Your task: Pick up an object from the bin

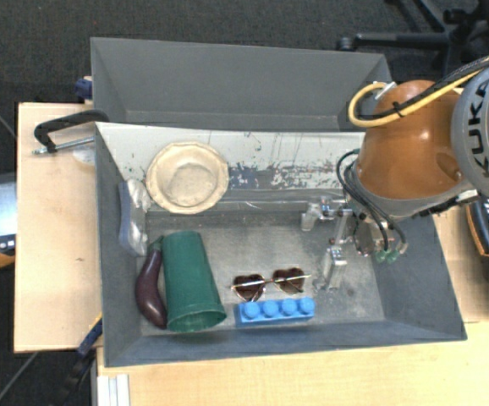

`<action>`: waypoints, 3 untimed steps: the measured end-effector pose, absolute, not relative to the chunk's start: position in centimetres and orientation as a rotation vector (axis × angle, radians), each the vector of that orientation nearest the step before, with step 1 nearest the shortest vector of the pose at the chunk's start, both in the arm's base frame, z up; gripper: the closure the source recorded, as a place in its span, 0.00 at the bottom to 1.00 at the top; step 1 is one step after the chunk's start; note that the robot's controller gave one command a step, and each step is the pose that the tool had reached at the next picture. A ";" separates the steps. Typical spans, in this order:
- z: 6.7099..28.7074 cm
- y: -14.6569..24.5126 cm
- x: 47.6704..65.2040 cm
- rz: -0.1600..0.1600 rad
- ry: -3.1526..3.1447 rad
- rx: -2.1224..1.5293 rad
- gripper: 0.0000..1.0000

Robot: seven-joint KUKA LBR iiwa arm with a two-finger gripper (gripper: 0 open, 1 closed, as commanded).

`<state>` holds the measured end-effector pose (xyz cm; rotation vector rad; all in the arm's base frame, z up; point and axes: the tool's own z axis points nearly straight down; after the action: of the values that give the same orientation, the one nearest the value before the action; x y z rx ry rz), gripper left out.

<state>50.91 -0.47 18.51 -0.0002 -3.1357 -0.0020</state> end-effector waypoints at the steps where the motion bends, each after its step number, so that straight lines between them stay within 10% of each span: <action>1: 18.9 -0.5 51.1 -0.002 -3.145 0.000 0.00; 3: 11.6 2.7 52.4 -0.003 -3.142 0.016 0.00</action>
Offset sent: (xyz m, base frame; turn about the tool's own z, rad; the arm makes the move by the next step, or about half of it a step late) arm 0.0224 -0.0024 -0.0905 0.0644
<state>52.38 2.66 11.61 0.0164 -3.1419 -0.0026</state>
